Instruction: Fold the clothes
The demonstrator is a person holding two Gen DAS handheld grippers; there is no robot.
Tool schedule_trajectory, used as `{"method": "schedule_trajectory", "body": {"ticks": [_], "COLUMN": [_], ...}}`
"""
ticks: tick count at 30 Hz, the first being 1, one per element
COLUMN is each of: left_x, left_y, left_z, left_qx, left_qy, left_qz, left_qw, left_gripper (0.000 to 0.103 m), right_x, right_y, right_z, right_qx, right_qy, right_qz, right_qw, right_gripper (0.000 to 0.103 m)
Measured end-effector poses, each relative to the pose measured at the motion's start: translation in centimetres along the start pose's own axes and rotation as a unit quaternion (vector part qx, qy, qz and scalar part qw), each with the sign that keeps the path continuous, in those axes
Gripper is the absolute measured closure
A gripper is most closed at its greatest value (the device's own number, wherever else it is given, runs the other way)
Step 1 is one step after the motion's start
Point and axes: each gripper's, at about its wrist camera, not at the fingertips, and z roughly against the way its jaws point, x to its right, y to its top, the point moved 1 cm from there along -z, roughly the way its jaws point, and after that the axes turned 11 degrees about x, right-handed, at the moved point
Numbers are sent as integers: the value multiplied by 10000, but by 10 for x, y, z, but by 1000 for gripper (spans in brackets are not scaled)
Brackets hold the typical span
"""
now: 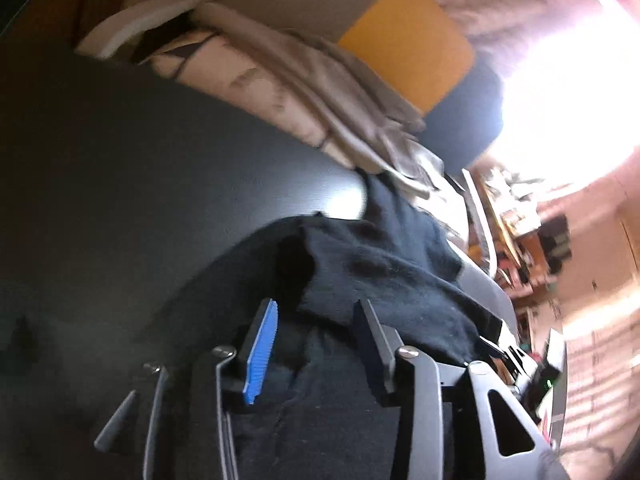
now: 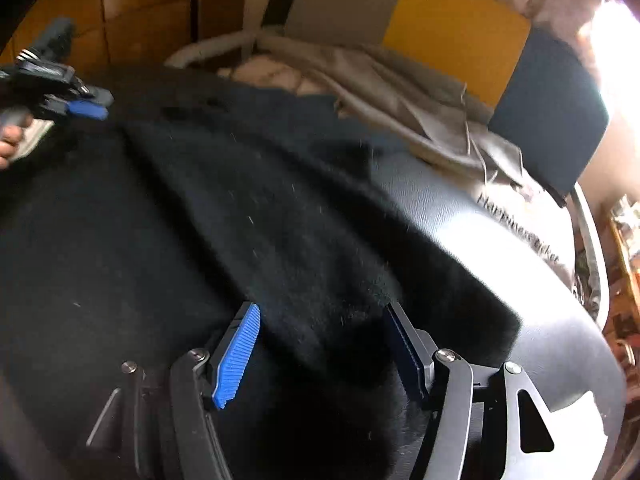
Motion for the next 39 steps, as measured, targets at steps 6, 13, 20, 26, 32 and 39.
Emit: {"method": "schedule_trajectory", "body": {"ticks": [6,13,20,26,32,39], "left_x": [19,34,7,-15,-9,17], "left_y": [-1,-14,-36,-27,-5,-3], "left_z": [-41,-22,43,30,-1,-32], "left_qx": [-309,-10,447,421,435,381], "left_qy": [-64,-200,29,110,41,-56], "left_qz": [-101,-147,117,467,282,-254], "left_qw": [9994,9997,9989,9980,9986,9989], "left_gripper": [73,103,103,79,67,65], "right_x": [9,23,20,16,-3,-20], "right_y": [-8,-12,-35,-46,-48,-49], "right_z": [-3,-3,20,22,19,15], "right_qx": [2,79,244,326,477,617], "right_qy": [267,309,861,835,945,723], "right_qz": [-346,-684,-1244,-1551,-1399,-1260], "right_qw": [9990,9972,9882,9838,9845,9875], "right_gripper": [27,55,88,64,11,0]}}
